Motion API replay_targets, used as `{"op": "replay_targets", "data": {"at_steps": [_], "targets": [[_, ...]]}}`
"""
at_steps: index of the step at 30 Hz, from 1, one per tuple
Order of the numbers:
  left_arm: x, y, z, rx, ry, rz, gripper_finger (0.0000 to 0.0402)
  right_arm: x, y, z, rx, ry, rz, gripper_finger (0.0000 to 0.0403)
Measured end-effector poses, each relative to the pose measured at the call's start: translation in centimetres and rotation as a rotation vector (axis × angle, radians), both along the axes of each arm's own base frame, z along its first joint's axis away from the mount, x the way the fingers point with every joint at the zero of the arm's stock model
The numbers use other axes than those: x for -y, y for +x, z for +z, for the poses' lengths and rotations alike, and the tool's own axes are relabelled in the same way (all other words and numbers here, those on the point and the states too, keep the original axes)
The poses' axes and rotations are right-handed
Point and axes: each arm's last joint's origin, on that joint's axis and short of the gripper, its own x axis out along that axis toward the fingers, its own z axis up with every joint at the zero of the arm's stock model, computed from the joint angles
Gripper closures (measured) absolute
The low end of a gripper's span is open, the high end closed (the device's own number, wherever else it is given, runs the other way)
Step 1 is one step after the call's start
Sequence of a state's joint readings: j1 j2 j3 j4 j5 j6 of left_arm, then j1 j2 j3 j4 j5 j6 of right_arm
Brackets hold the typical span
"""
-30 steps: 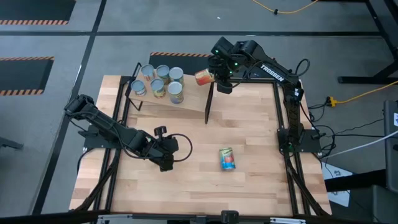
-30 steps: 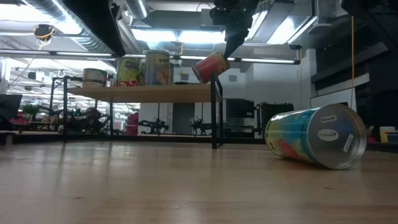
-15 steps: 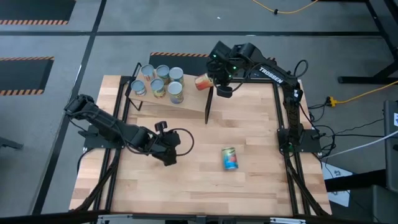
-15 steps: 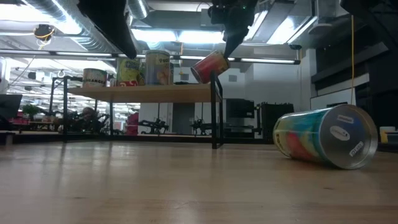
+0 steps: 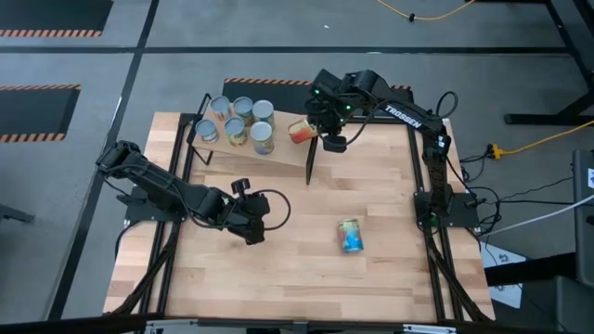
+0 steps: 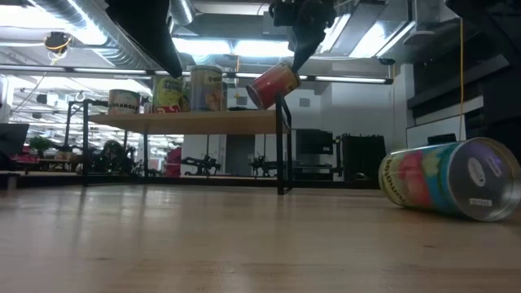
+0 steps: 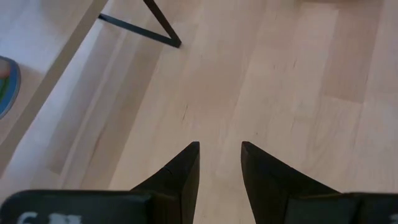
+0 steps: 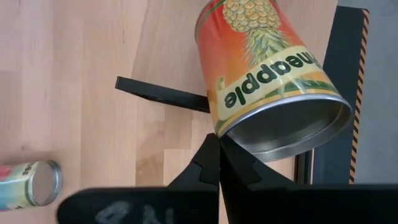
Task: Pick and place cans onto a shelf
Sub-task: Put the canned pineapple on the shelf
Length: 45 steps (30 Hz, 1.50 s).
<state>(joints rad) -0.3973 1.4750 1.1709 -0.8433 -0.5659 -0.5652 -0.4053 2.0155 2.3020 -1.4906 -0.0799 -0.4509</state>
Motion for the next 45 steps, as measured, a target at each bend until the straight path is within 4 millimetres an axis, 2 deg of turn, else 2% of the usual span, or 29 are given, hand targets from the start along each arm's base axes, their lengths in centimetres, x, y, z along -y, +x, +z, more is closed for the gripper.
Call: {"op": "replay_targets", "data": {"at_steps": [8,22,32,39,45], "targets": [[0.0,0.0,0.0,0.000,0.000,0.000,0.0291,-0.1,0.0,0.0,-0.006,-0.013,-0.001,0.0402],[0.0,0.0,0.0,0.000,0.000,0.000,0.0291,0.3,-0.3,-0.1,-0.086,-0.155,-0.060,0.0402],[0.0,0.0,0.0,0.000,0.000,0.000,0.0291,0.3,-0.2,-0.3,-0.094,-0.148,-0.056,0.0402],[0.0,0.0,0.0,-0.001,0.000,-0.001,0.0291,0.1,0.6,-1.1,-0.106,-0.143,-0.043,0.0402],[0.0,0.0,0.0,-0.001,0.000,-0.001,0.0291,0.2,0.8,-1.1,-0.089,-0.149,-0.047,0.0385]]}}
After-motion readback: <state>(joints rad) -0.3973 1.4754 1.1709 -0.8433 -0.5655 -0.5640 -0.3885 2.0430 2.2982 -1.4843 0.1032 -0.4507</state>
